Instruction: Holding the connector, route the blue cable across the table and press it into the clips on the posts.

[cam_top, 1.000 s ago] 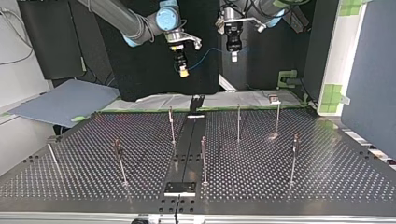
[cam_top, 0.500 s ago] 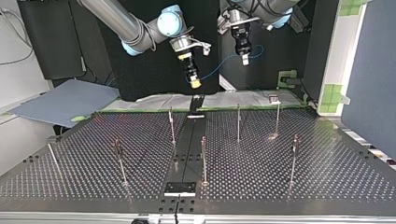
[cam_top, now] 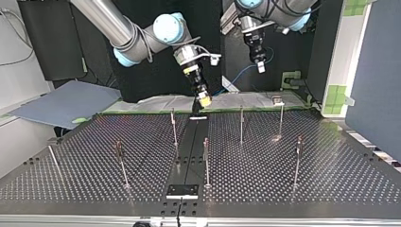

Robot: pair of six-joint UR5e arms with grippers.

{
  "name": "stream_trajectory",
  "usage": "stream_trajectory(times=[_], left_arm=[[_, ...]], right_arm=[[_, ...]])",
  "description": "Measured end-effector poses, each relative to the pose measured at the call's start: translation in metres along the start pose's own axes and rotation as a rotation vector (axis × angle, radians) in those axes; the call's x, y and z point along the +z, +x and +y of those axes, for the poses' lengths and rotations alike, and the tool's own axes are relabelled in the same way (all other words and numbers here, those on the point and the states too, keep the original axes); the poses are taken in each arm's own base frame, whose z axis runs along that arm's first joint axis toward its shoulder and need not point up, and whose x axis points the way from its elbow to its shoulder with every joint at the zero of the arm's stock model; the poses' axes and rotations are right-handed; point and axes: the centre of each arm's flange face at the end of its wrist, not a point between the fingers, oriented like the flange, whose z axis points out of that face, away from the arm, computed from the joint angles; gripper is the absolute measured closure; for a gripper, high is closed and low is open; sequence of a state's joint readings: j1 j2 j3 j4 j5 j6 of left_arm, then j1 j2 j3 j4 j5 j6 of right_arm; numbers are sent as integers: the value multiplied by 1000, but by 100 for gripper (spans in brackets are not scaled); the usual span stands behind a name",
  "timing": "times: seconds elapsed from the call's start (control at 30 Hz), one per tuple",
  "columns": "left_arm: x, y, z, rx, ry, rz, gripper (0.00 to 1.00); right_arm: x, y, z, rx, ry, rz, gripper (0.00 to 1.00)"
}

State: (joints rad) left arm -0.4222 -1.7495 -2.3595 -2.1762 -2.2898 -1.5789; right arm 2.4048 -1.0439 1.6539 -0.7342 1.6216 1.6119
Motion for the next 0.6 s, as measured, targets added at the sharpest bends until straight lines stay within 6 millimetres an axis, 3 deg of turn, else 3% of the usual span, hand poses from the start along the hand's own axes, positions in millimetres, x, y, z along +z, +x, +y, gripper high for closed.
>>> stream_trajectory(times=[0.37, 0.6], left_arm=[[31, -50, 7, -56, -84, -53, 100], [38, -83, 9, -128, -102, -85, 100]], right_arm=[[11, 78, -10, 22, 31, 120, 100], [14, 76, -17, 24, 43, 117, 100]])
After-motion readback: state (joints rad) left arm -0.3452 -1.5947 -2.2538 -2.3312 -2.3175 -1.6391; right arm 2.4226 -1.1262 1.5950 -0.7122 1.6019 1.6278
